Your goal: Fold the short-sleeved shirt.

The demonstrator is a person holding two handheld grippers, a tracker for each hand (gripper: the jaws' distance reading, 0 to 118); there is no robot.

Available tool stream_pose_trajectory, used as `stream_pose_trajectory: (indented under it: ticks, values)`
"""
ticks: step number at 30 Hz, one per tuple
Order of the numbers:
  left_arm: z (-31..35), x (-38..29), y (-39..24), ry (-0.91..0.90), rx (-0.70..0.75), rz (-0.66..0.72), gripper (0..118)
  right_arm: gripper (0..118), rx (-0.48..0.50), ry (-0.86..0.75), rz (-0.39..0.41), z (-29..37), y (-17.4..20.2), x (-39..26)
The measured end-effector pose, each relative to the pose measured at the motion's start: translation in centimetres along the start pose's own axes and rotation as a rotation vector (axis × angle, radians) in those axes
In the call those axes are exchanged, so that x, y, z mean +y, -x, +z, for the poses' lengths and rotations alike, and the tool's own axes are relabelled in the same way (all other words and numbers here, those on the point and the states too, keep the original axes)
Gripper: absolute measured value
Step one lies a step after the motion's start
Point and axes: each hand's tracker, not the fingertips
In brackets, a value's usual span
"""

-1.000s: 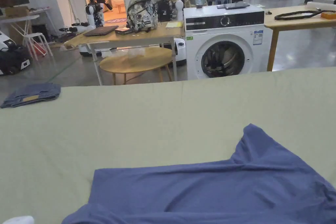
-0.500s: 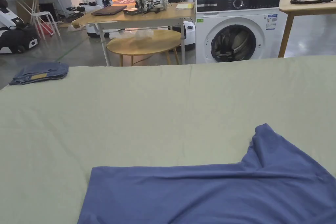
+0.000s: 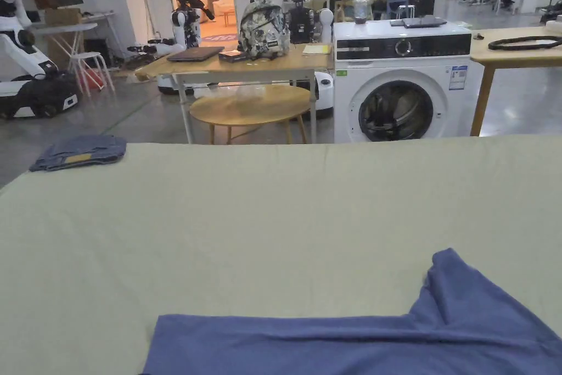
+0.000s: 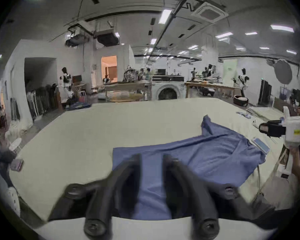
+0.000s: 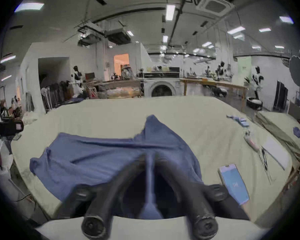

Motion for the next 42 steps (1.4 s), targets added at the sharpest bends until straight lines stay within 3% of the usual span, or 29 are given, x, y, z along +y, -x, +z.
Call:
stream_pose_trajectory:
  ticks: [3, 7, 10, 12, 13, 14, 15, 18, 20, 23, 24, 26, 28, 32, 34, 35, 36, 38, 42]
  values:
    - [-0.5, 0.0, 0.1, -0.018, -0.010, 0.019, 0, 0, 0.045, -0.005, 0.007, -0.7, 0.6, 0.5]
    - [-1.6, -0.4, 1.9, -0.004, -0.098, 0.196, 0, 0, 0.058, 0.004, 0.002, -1.3, 0.9, 0.3]
    - [-3.4, 0.4, 3.5, 0.033, -0.057, 0.197, 0, 0, 0.059, 0.023, 0.006, -1.4, 0.9, -0.2]
    - [-6.3, 1.5, 5.2, 0.150, -0.026, 0.205, 0, 0, 0.065, 0.041, 0.001, -1.6, 0.5, -0.7]
    - [-7.7, 1.7, 6.1, 0.182, -0.026, 0.208, 8, 0, 0.070, 0.053, -0.007, -1.7, 0.4, -0.8]
    - [-9.8, 2.1, 6.9, 0.236, -0.034, 0.209, 26, 0, 0.071, 0.065, -0.018, -1.9, 0.2, -1.1]
    - [-11.9, 2.1, 7.8, 0.286, -0.031, 0.198, 35, 0, 0.071, 0.078, -0.032, -1.9, -0.1, -1.5]
    - [-17.9, 1.8, 10.1, 0.337, 0.007, 0.204, 40, 0, 0.073, 0.108, -0.056, -2.0, -1.3, -2.6]
    - [-22.0, 0.9, 11.7, 0.392, 0.071, 0.256, 40, 0, 0.059, 0.128, -0.061, -1.8, -2.1, -3.0]
    - [-27.1, -0.5, 13.1, 0.493, 0.052, 0.290, 40, 0, 0.030, 0.160, -0.063, -1.5, -3.5, -3.6]
    - [-28.5, -0.9, 13.1, 0.529, 0.079, 0.292, 36, 0, 0.019, 0.169, -0.079, -1.4, -4.0, -3.9]
    - [-30.2, -2.1, 12.6, 0.604, 0.075, 0.288, 13, 0, 0.020, 0.202, -0.157, -1.7, -4.8, -4.8]
    - [-30.4, -2.3, 11.9, 0.564, 0.084, 0.257, 0, 0, 0.013, 0.222, -0.200, -2.1, -5.3, -5.6]
    - [-31.2, -1.6, 10.9, 0.640, 0.074, 0.104, 0, 0, 0.022, 0.258, -0.221, -4.5, -6.2, -4.3]
    - [-31.6, -1.2, 11.1, 0.665, 0.076, 0.126, 0, 0, 0.045, 0.254, -0.248, -6.4, -6.8, -2.0]
    - [-31.7, -0.9, 11.2, 0.678, 0.077, 0.133, 0, 3, 0.044, 0.257, -0.237, -7.7, -7.0, -0.7]
    - [-31.9, -0.9, 11.2, 0.685, 0.076, 0.133, 0, 16, 0.033, 0.256, -0.211, -9.1, -7.2, 0.6]
    - [-31.6, -1.0, 11.2, 0.689, 0.073, 0.131, 0, 66, 0.030, 0.308, -0.172, -12.5, -8.1, 2.8]
    - [-31.3, -1.1, 11.4, 0.685, 0.069, 0.143, 0, 66, 0.018, 0.455, -0.115, -19.9, -10.1, 6.0]
